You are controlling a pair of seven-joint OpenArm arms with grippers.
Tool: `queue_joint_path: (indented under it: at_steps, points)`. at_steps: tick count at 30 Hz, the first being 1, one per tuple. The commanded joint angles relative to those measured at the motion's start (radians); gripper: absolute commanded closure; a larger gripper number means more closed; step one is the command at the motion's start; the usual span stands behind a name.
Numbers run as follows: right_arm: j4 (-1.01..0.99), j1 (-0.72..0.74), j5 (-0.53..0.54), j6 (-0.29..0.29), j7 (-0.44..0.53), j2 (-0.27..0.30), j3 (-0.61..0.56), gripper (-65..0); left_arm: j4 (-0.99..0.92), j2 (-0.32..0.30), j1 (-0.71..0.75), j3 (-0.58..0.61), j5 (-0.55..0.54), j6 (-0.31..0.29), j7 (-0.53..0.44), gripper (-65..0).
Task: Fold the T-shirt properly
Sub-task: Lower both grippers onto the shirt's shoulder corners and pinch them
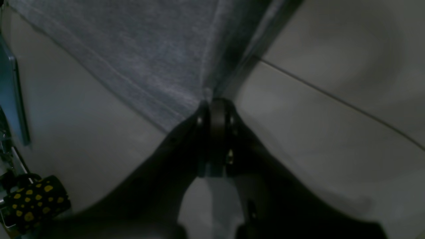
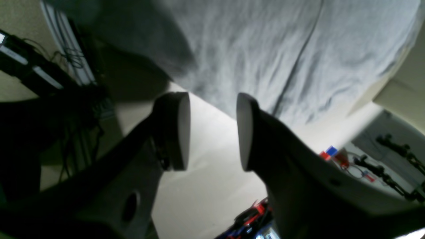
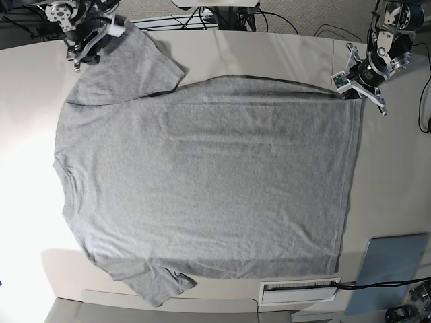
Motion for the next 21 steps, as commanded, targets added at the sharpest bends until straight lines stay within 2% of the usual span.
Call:
queue_joint_path:
  at_steps: [1,8,14,17,21]
  points:
    - [-0.001,0.005,-0.006,-0.012,0.004,0.005,0.003,-23.2,-0.018,-0.007,0.017,0.005,0.027,-0.054,0.063,0.0]
    - [-0.064,0.064,0.009,-0.011,0.045,-0.027,-0.034,-23.2,-0.018,-0.008,0.017,0.005,0.027,-0.054,0.063,0.0]
    - [-0.107,0.163,0.009,-0.011,0.014,-0.047,-0.135,-23.2,-0.018,-0.008,0.018,0.005,0.027,-0.055,0.064,0.0]
    - [-0.134,0.197,0.009,-0.011,0.005,-0.077,-0.159,-23.2,-0.018,-0.008,0.018,0.005,0.027,-0.055,0.063,0.0]
    - [-0.135,0.198,0.01,-0.011,0.008,-0.085,-0.167,-23.2,-0.018,-0.008,0.017,0.005,0.027,-0.055,0.063,0.0]
